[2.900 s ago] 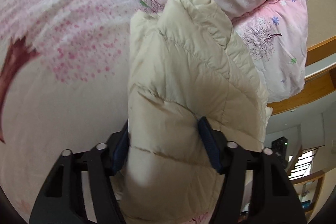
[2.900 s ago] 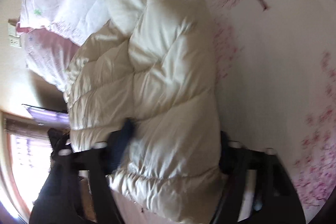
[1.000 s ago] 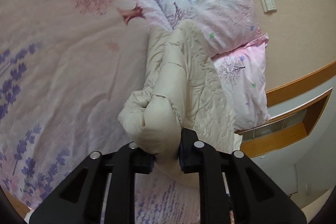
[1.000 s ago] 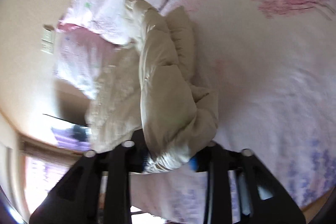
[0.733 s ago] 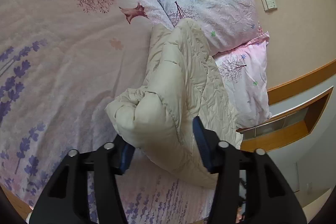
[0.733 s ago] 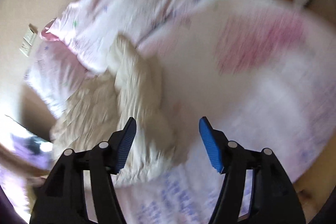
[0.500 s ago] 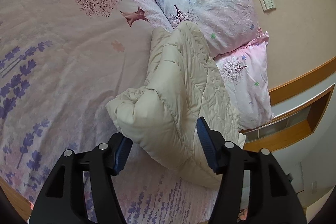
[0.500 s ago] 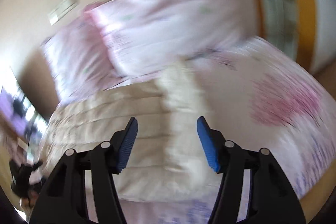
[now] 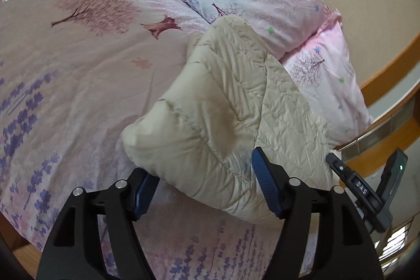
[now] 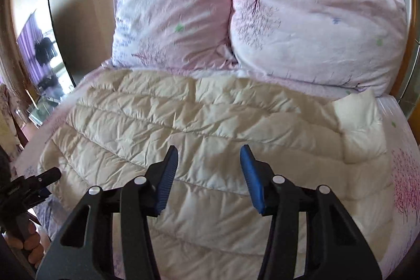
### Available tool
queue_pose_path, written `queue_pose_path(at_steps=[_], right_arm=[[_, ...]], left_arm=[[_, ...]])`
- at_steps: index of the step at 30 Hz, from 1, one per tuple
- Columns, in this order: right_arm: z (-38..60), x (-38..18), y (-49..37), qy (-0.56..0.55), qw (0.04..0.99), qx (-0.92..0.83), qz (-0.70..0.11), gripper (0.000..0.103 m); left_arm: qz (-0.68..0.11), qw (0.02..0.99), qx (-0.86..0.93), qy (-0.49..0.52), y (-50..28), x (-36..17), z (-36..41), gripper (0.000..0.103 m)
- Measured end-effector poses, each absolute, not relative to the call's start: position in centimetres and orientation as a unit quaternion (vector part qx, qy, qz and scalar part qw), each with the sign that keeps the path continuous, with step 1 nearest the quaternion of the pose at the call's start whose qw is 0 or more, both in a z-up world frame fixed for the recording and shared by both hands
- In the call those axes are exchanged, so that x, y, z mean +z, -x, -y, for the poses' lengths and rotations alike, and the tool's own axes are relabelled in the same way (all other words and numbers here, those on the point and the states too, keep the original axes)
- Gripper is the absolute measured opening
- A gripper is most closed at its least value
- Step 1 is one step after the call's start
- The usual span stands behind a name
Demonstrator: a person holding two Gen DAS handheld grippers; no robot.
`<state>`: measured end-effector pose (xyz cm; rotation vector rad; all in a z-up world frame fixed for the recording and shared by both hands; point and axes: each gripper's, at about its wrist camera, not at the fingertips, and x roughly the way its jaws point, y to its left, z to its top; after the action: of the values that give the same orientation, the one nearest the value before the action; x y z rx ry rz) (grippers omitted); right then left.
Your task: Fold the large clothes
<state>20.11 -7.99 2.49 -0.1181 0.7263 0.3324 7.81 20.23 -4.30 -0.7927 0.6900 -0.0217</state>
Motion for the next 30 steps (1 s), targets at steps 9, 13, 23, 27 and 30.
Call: queue_pose_path(at_steps=[9,13,23,27,30], right_arm=[[7.4,0.0,-21.5,0.063,0.905,0.147,-0.395,0.051],[7.0,-1.0,-22.0,0.07,0.898,0.144,-0.409,0.052],[6.5,-2.3,-22.3,0.079,0.896,0.142,-0.414,0.052],[7.1,-1.2,-21.9,0.047,0.903,0.141,-0.404,0.052],[7.8,-0.7,-21.9,0.034,0.907,0.128,-0.4,0.045]], left_arm=[[-0.341,0.847,-0.023,0.408,-8.9,-5.1,-20.8,0.07],[-0.339,0.844,-0.024,0.415,-9.3,-5.2,-20.8,0.07],[-0.331,0.835,-0.001,0.438,-10.9,-5.1,-21.2,0.07],[-0.329,0.834,0.003,0.442,-11.1,-5.1,-21.3,0.07],[-0.324,0.835,0.007,0.445,-11.1,-5.2,-21.3,0.069]])
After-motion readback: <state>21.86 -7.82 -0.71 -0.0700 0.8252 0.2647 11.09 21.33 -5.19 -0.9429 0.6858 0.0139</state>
